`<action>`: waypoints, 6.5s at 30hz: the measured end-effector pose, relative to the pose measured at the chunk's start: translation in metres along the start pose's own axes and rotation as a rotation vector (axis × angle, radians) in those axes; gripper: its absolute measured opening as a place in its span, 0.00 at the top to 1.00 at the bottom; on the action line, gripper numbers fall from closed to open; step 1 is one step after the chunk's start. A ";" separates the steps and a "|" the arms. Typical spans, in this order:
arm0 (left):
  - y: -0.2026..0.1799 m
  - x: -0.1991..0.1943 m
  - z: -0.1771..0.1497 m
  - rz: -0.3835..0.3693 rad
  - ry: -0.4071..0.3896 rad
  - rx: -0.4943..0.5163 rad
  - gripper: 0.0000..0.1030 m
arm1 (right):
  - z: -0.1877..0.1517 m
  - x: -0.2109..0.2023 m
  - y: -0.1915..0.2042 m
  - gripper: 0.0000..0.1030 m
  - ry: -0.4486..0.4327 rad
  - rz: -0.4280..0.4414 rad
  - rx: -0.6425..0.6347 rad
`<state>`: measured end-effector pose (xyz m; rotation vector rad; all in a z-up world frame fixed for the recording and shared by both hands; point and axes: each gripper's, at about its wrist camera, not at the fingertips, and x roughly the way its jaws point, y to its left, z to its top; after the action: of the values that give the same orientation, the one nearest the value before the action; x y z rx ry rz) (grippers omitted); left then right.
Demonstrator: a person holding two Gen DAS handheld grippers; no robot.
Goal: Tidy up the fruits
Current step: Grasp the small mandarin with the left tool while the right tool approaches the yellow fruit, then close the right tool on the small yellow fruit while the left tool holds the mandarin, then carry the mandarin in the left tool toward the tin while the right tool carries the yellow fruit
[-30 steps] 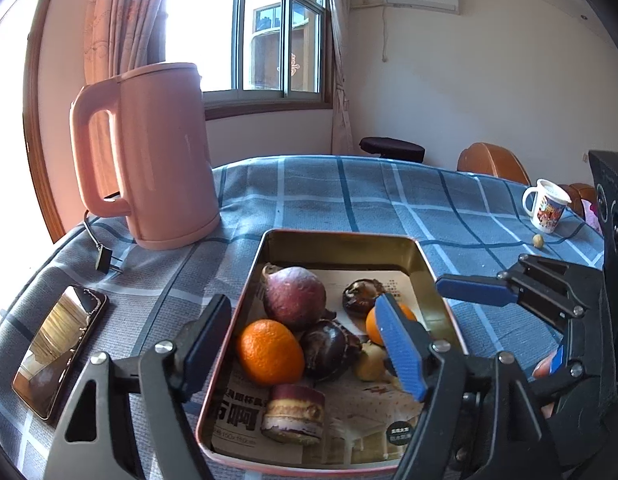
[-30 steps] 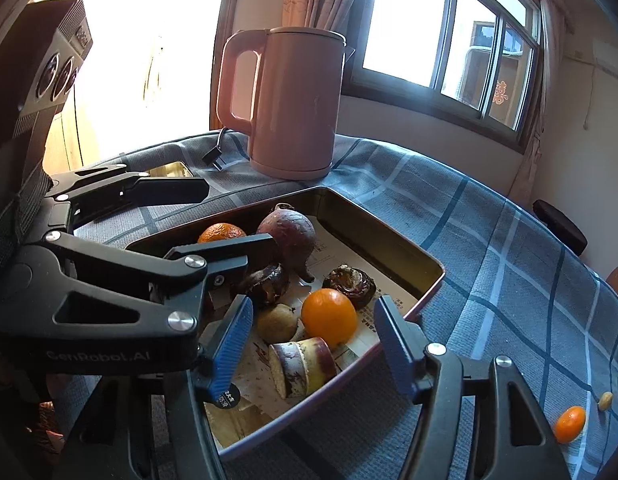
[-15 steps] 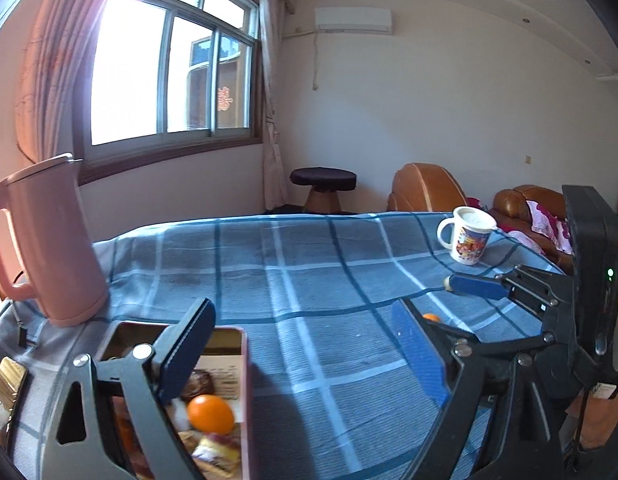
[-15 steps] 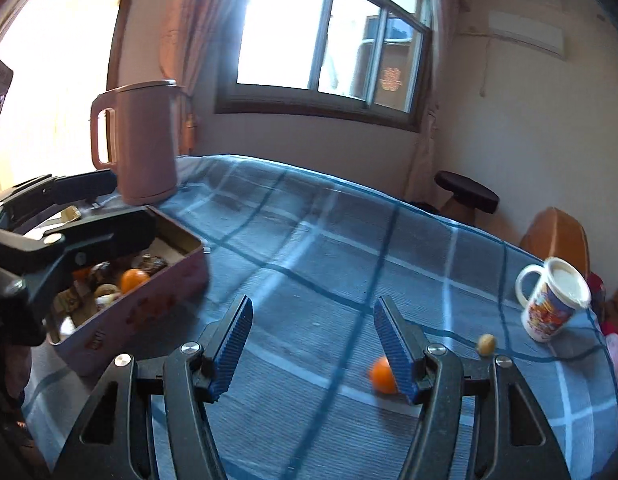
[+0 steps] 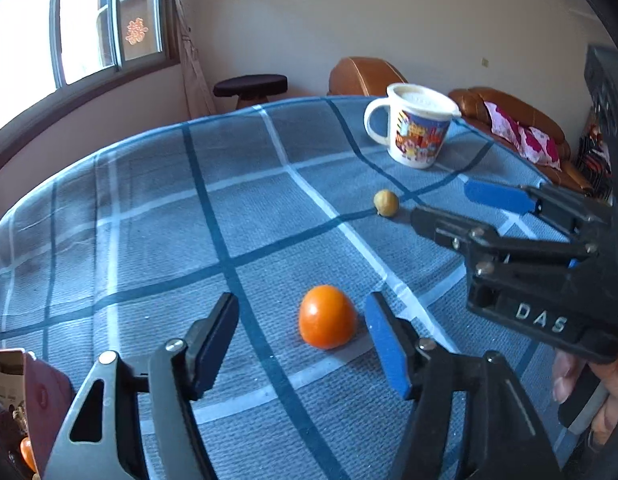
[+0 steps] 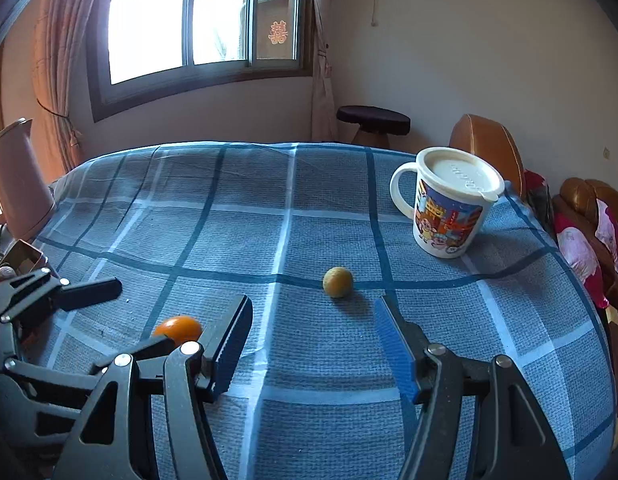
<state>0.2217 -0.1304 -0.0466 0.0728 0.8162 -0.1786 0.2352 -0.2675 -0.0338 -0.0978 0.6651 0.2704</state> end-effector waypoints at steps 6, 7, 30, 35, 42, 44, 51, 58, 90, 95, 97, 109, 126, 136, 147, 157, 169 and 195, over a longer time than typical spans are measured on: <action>0.003 0.027 0.001 -0.048 0.069 -0.010 0.65 | 0.007 0.019 -0.012 0.37 0.038 0.012 0.038; 0.007 0.029 0.005 -0.059 0.068 -0.032 0.65 | 0.008 0.023 -0.013 0.37 0.044 0.011 0.040; 0.068 0.070 0.049 -0.003 0.001 -0.230 0.65 | 0.019 0.092 -0.030 0.54 0.178 0.047 0.136; 0.067 0.062 0.048 -0.006 -0.039 -0.218 0.65 | 0.019 0.088 -0.026 0.73 0.172 0.061 0.118; 0.064 0.047 0.042 0.009 -0.088 -0.201 0.65 | 0.008 0.059 -0.019 0.73 0.097 0.053 0.099; 0.061 0.040 0.039 0.020 -0.107 -0.184 0.65 | 0.006 0.051 -0.019 0.73 0.067 0.053 0.106; 0.050 0.017 0.028 0.050 -0.168 -0.120 0.65 | 0.000 0.025 -0.004 0.73 -0.023 0.039 0.089; 0.046 -0.003 0.012 0.054 -0.195 -0.089 0.65 | -0.012 0.003 0.020 0.73 -0.093 0.045 0.080; 0.038 -0.060 -0.036 0.111 -0.303 -0.058 0.65 | -0.033 -0.051 0.071 0.73 -0.298 0.092 0.007; 0.036 -0.062 -0.039 0.113 -0.303 -0.047 0.65 | -0.036 -0.055 0.073 0.73 -0.308 0.104 0.002; 0.036 -0.063 -0.040 0.113 -0.302 -0.047 0.65 | -0.037 -0.057 0.074 0.73 -0.314 0.108 0.001; 0.039 -0.075 -0.050 0.120 -0.313 -0.055 0.65 | -0.041 -0.063 0.082 0.73 -0.332 0.120 -0.020; 0.048 -0.099 -0.070 0.132 -0.351 -0.055 0.65 | -0.045 -0.069 0.105 0.73 -0.341 0.164 -0.066; 0.062 -0.111 -0.081 0.135 -0.366 -0.080 0.65 | -0.046 -0.068 0.118 0.73 -0.339 0.185 -0.093; 0.078 -0.122 -0.091 0.147 -0.382 -0.109 0.65 | -0.045 -0.067 0.141 0.73 -0.331 0.210 -0.136; 0.090 -0.130 -0.098 0.159 -0.392 -0.133 0.65 | -0.043 -0.063 0.162 0.73 -0.321 0.226 -0.180; 0.110 -0.138 -0.108 0.173 -0.395 -0.174 0.65 | -0.040 -0.059 0.182 0.73 -0.308 0.245 -0.217; 0.148 -0.159 -0.124 0.251 -0.406 -0.226 0.65 | -0.030 -0.058 0.227 0.73 -0.298 0.304 -0.299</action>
<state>0.0541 0.0520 -0.0159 -0.0726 0.4126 0.1343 0.1107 -0.0668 -0.0223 -0.2385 0.3374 0.6636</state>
